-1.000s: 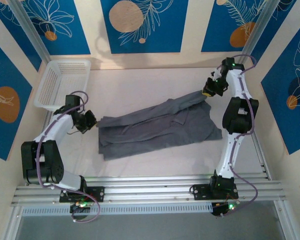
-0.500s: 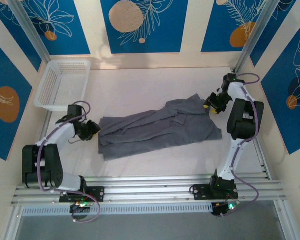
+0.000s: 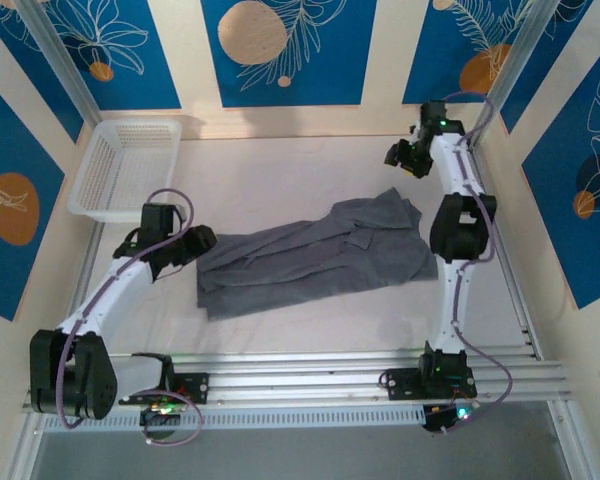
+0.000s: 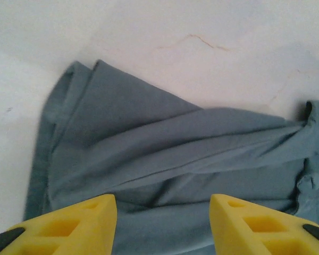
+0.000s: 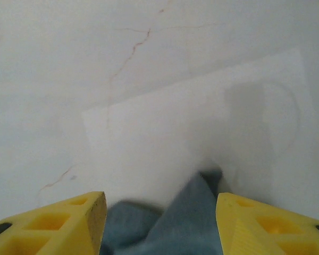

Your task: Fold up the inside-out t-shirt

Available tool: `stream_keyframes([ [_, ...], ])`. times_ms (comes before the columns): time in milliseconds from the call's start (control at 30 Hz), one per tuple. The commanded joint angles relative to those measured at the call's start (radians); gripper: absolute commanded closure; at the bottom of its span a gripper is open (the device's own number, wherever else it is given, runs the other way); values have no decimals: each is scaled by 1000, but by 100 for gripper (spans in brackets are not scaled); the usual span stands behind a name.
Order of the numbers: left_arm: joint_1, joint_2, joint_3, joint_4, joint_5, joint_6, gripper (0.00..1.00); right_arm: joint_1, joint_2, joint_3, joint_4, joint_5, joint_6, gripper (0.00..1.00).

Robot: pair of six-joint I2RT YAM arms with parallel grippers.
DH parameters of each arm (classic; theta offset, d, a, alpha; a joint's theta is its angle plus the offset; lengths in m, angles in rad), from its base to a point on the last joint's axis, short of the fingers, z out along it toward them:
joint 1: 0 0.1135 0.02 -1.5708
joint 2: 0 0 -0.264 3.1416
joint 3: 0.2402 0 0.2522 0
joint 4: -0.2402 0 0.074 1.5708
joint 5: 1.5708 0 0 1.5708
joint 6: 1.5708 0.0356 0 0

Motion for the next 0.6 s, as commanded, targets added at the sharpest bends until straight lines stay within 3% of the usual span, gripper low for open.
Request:
stream_keyframes([
  [0, -36, 22, 41, -14, -43, 38, 51, 4, 146, 193, -207, 47, -34, 43],
  [200, -48, 62, 44, -11, -57, 32, 49, 15, 343, 522, -421, 20, -46, 50],
  [333, -49, 93, 45, -9, -55, 25, 49, 6, 356, 524, -448, -23, -43, 54],
  [367, -49, 94, 44, -7, -55, 25, 48, 6, 354, 524, -451, -39, -50, 61],
  [467, -49, 94, 41, -9, -75, 31, 48, -3, 326, 526, -455, -126, -65, 94],
  [500, -48, 98, 39, -10, -88, 37, 48, -7, 308, 525, -455, -155, -68, 100],
  [567, -48, 119, 40, -17, -108, 43, 48, -18, 265, 521, -458, -185, -80, 100],
])
